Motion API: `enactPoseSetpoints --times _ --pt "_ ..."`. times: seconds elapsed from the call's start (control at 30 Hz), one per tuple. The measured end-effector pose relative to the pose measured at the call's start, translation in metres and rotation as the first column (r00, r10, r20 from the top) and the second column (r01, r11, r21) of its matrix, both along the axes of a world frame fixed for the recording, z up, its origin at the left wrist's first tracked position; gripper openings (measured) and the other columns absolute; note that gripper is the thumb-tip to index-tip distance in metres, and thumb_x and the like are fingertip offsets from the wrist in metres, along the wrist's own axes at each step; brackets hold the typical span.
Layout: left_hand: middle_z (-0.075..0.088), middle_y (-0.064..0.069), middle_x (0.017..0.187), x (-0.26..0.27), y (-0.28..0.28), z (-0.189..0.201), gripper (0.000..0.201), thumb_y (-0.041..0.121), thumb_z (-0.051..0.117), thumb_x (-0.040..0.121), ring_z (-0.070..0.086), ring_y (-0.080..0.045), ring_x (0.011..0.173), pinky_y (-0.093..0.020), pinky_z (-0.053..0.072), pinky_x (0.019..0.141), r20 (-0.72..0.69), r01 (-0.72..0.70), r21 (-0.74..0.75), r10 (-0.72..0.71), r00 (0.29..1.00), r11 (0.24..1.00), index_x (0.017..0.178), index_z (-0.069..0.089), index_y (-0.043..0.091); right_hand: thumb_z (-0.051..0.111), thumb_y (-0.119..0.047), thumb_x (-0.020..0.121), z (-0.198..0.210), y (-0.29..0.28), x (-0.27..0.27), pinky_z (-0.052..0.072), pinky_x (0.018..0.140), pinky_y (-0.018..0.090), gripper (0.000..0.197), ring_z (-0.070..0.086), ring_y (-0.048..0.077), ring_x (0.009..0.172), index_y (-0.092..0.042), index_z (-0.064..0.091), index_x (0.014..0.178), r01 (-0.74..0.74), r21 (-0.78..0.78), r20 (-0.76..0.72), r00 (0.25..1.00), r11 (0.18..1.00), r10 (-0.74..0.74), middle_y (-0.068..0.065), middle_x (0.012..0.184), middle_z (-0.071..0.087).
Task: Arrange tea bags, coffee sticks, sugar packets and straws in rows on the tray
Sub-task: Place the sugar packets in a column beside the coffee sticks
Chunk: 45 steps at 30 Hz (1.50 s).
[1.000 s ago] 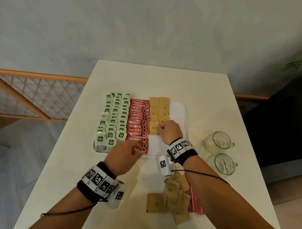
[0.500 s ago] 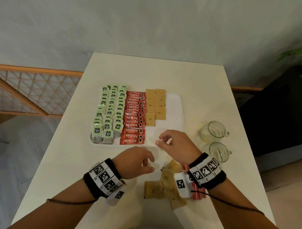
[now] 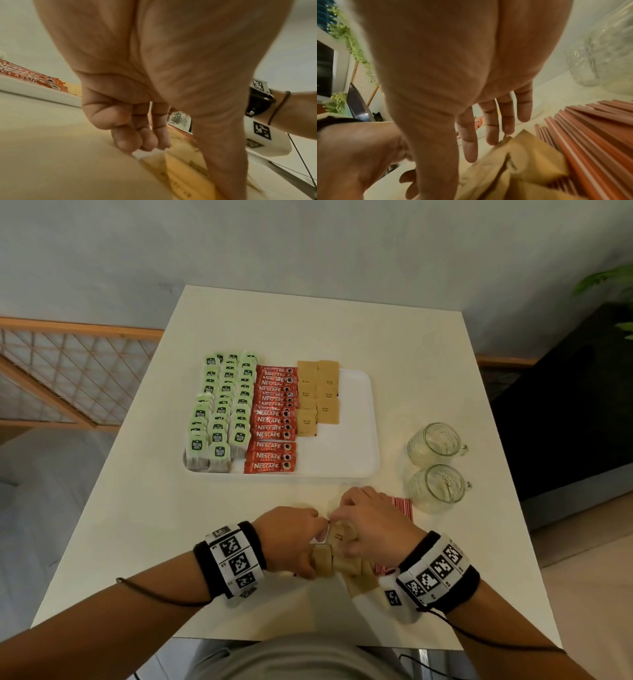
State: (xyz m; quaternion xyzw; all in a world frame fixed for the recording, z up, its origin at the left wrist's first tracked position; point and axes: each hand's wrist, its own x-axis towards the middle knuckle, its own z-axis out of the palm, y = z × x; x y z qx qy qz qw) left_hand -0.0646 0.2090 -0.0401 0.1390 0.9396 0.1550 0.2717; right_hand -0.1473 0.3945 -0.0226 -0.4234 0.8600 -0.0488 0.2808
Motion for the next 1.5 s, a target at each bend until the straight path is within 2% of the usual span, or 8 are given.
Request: enactPoseSetpoints --times 0.2,0.47,0.6,0.9,1.03,1.17,1.33,1.5 --pt "0.058 0.004 0.101 0.002 0.002 -0.003 0.048 0.049 0.077 0.073 0.053 -0.014 0.081 -0.028 0.045 0.069 -0.022 -0.015 0.033 0.016 1.0 0.999 0.11 0.056 0.026 0.076 -0.051 0.077 -0.002 0.0 0.004 0.029 0.098 0.034 0.058 0.035 0.018 0.116 -0.038 0.058 0.13 0.0 0.017 -0.026 1.0 1.0 0.0 -0.006 0.122 0.041" --pt "0.058 0.004 0.075 0.006 -0.007 -0.008 0.014 0.031 0.062 0.082 0.052 -0.014 0.067 -0.031 0.048 0.063 -0.004 -0.105 0.104 0.106 0.994 0.989 0.075 0.055 0.021 0.075 -0.052 0.08 -0.001 -0.004 0.008 0.03 0.101 0.036 0.052 0.037 0.021 0.121 -0.027 0.061 0.123 -0.016 0.029 -0.056 0.998 0.999 0.017 -0.005 0.127 0.044" --pt "0.057 -0.001 0.075 0.003 -0.009 -0.002 0.013 0.02 0.059 0.084 0.048 -0.016 0.064 -0.034 0.044 0.063 0.022 -0.214 0.203 0.214 0.977 0.956 0.077 0.049 0.017 0.073 -0.051 0.082 -0.002 -0.005 0.008 0.029 0.104 0.04 0.067 0.036 0.022 0.125 -0.03 0.049 0.141 -0.034 0.01 -0.054 0.998 0.999 0.035 -0.003 0.134 0.044" --pt "0.058 0.002 0.073 0.0 -0.014 -0.005 0.011 0.016 0.058 0.09 0.046 -0.011 0.063 -0.026 0.041 0.064 0.082 -0.419 0.333 0.416 0.906 0.845 0.094 0.049 0.022 0.071 -0.048 0.085 0.0 -0.011 0.007 0.03 0.1 0.036 0.05 0.04 0.018 0.117 -0.029 0.056 0.129 0.008 -0.046 -0.045 0.999 0.999 -0.01 -0.005 0.124 0.05" --pt "0.06 0.004 0.073 0.001 -0.016 -0.004 0.015 0.025 0.062 0.092 0.051 -0.008 0.066 -0.024 0.044 0.068 0.089 -0.481 0.405 0.49 0.867 0.777 0.106 0.056 0.027 0.067 -0.044 0.091 0.003 -0.012 0.003 0.034 0.088 0.033 0.031 0.05 0.017 0.103 -0.028 0.064 0.118 0.057 -0.113 0.037 0.998 0.992 -0.053 -0.006 0.108 0.058" --pt "0.064 0.004 0.078 0.0 -0.022 -0.003 0.008 0.031 0.07 0.086 0.052 -0.005 0.067 -0.025 0.046 0.07 0.088 -0.511 0.462 0.536 0.839 0.724 0.086 0.061 0.029 0.068 -0.038 0.092 0.004 -0.011 0.0 0.042 0.076 0.031 0.015 0.059 0.011 0.088 -0.026 0.071 0.101 0.143 -0.206 0.156 0.981 0.968 -0.112 -0.009 0.094 0.068" --pt "0.053 0.009 0.062 -0.002 -0.025 0.0 0.031 0.033 0.079 0.081 0.044 -0.004 0.056 -0.018 0.04 0.058 0.072 -0.532 0.544 0.596 0.8 0.649 0.072 0.052 0.021 0.07 -0.035 0.092 0.005 -0.01 -0.006 0.043 0.065 0.022 0.01 0.059 0.003 0.073 -0.026 0.07 0.096 0.264 -0.285 0.265 0.946 0.921 -0.188 -0.011 0.081 0.066" --pt "0.062 0.003 0.07 -0.004 -0.027 0.004 0.034 0.02 0.084 0.08 0.05 0.002 0.055 -0.013 0.041 0.056 0.113 -0.562 0.633 0.654 0.748 0.533 0.076 0.052 0.008 0.069 -0.022 0.094 0.008 -0.013 -0.006 0.045 0.062 0.013 0.017 0.07 0.0 0.071 -0.028 0.061 0.107 0.451 -0.357 0.436 0.855 0.818 -0.281 -0.01 0.097 0.065"
